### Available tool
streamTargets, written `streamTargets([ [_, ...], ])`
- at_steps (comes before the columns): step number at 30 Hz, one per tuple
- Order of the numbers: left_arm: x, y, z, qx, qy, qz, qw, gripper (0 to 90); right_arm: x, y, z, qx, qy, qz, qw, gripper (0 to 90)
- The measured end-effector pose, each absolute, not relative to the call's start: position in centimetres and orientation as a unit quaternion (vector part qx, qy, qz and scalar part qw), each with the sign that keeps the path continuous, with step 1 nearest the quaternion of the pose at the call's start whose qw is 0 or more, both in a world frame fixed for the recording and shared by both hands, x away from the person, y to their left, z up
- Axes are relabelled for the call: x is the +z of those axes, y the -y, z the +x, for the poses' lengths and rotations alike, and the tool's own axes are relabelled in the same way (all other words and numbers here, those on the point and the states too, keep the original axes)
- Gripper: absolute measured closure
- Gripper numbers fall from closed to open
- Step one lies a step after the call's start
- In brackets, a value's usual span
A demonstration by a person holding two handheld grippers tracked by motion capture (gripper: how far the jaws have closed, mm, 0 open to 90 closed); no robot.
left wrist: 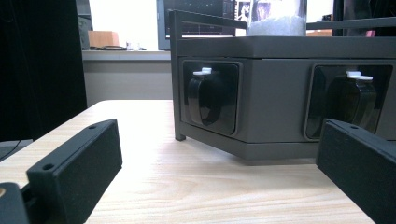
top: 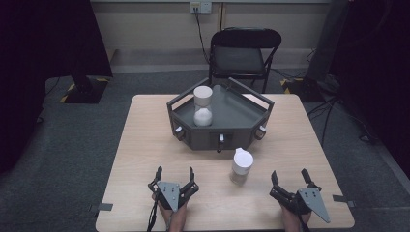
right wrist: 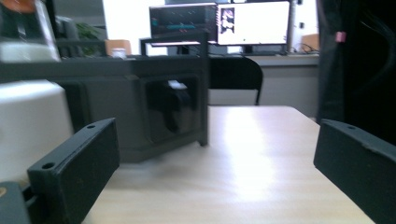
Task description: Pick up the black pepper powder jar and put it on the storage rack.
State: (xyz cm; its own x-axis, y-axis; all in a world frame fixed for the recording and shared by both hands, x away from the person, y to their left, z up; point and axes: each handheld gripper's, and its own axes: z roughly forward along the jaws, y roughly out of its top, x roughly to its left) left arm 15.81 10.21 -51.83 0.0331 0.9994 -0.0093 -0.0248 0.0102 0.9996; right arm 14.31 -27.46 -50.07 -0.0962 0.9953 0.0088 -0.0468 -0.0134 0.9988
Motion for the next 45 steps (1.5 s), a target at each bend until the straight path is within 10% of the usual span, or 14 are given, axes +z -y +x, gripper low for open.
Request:
streamTargets([
  [25, -51.8, -10.2, 15.8, 0.496, -0.489, 0.499, 0.516, 0.0, -48.2, 21.1, 17.4, 0.573, -0.589, 0.392, 0.413, 0.0],
  [45, -51.8, -10.1, 15.8, 0.497, -0.489, 0.498, 0.515, 0.0, -48.7, 21.6, 19.0, 0.568, -0.605, 0.41, 0.378, 17.2],
])
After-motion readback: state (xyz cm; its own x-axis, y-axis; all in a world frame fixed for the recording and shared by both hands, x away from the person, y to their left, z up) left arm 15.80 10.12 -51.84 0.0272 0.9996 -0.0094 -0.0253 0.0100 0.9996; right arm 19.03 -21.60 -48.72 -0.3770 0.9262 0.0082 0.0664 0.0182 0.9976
